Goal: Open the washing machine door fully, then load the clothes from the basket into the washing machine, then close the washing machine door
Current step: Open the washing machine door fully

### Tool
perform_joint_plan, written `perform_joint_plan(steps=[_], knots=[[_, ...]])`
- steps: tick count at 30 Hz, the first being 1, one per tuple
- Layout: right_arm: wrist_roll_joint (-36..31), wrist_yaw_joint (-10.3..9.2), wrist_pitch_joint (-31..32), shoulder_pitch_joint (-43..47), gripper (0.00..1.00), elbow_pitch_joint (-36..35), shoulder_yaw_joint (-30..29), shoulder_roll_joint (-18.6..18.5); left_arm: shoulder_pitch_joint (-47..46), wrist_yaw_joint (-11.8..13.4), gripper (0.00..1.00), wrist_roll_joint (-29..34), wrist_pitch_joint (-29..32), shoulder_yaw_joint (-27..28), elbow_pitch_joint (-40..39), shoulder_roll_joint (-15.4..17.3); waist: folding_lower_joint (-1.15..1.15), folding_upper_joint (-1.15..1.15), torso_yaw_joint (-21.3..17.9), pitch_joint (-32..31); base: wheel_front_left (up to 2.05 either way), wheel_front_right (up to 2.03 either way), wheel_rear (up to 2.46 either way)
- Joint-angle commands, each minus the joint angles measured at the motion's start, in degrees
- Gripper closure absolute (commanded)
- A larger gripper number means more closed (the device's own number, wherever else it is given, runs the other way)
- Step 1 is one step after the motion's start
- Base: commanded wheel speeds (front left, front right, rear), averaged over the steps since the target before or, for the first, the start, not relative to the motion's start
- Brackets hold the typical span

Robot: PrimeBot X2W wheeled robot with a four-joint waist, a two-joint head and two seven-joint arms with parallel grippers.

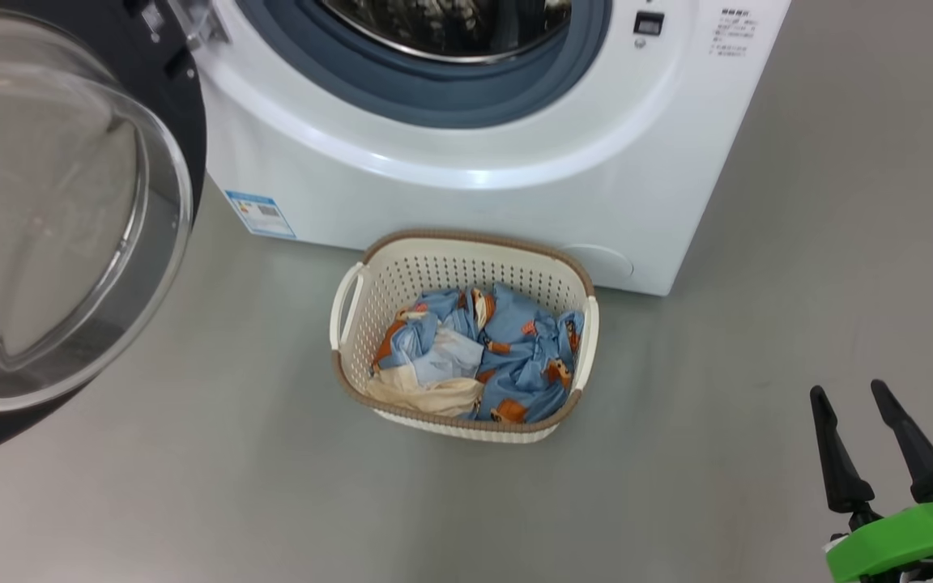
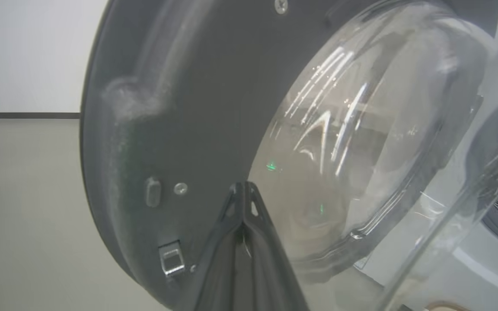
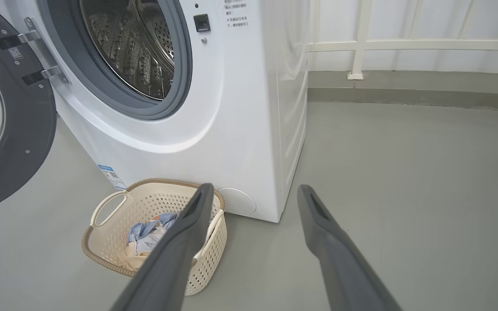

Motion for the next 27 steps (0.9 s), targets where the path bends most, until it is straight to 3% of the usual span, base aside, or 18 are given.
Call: perform_joint_plan(steps=[1,3,4,6,8,9,10,11,19,27], knots=[[0.45,0.35,-0.69,0.80,0.00,-0.98,1.53,-0.57,2.73,-0.12,1.00,-1.06,-0.36,-0.27,-3.01,2.71,0.00,0.00,0.07,-1.99,0.00,0.00,0.00],[0.52,0.35,-0.69,1.04,0.00,-0.94,1.56,-0.55,3.91,-0.12,1.00,-1.52,-0.36,-1.06,-3.83,2.48,0.00,0.00,0.08,-2.38,0.00,0.00,0.00],[0.61,0.35,-0.69,1.25,0.00,-0.88,1.59,-0.57,5.03,-0.13,0.94,-1.97,-0.36,-1.84,-4.68,2.21,0.00,0.00,0.06,-2.76,0.00,0.00,0.00],[0.78,0.35,-0.69,1.53,0.00,-0.87,1.68,-0.64,7.12,-0.13,0.69,-2.78,-0.36,-3.47,-6.52,1.67,0.00,0.00,-0.06,-3.29,0.00,0.00,0.00],[0.87,0.35,-0.69,1.72,0.00,-0.98,1.74,-0.70,9.03,-0.13,0.53,-3.52,-0.36,-4.93,-8.55,1.08,0.00,0.00,-0.34,-3.77,0.00,0.00,0.00],[0.91,0.35,-0.69,1.76,0.00,-1.00,1.72,-0.74,9.95,-0.13,0.35,-4.14,-0.36,-6.09,-9.77,0.71,0.00,0.00,-0.53,-4.05,0.00,0.00,0.00],[1.00,0.35,-0.69,1.86,0.00,-0.99,1.66,-0.79,10.98,-0.13,0.09,-4.42,-0.36,-7.34,-10.99,0.64,0.00,0.00,-0.69,-4.27,0.00,0.00,0.00],[1.04,0.35,-0.69,1.96,0.00,-1.07,1.53,-0.80,11.93,-0.13,0.00,-4.52,-0.36,-8.54,-12.14,0.53,0.00,0.00,-0.82,-4.39,0.00,0.00,0.00],[1.16,0.35,-0.69,2.98,0.00,-1.30,0.92,-0.54,17.32,-0.14,0.00,-5.13,-0.36,-18.81,-19.46,0.09,0.00,0.00,-3.06,-5.92,0.00,0.00,0.00],[1.22,0.35,-0.69,3.22,0.00,-1.54,0.61,-0.36,18.23,-0.14,0.00,-4.84,-0.36,-24.85,-23.13,-1.51,0.00,0.00,-6.54,-6.14,0.00,0.00,0.00]])
